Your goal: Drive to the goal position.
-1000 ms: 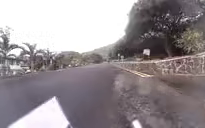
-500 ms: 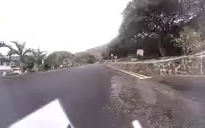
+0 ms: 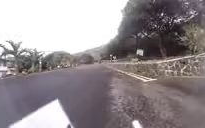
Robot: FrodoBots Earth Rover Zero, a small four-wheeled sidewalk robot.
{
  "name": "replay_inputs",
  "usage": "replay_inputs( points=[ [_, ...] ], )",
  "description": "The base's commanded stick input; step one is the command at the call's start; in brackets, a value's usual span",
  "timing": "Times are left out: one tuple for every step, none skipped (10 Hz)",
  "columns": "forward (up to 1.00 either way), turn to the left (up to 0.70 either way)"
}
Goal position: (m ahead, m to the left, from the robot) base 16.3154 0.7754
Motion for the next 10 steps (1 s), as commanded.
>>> replay_inputs(
  points=[
    [1.0,0.0],
    [1.0,0.0],
    [1.0,0.0],
    [1.0,0.0],
    [1.0,0.0],
    [1.0,0.0],
    [1.0,0.0],
    [1.0,0.0],
    [1.0,0.0],
    [1.0,0.0]
  ],
)
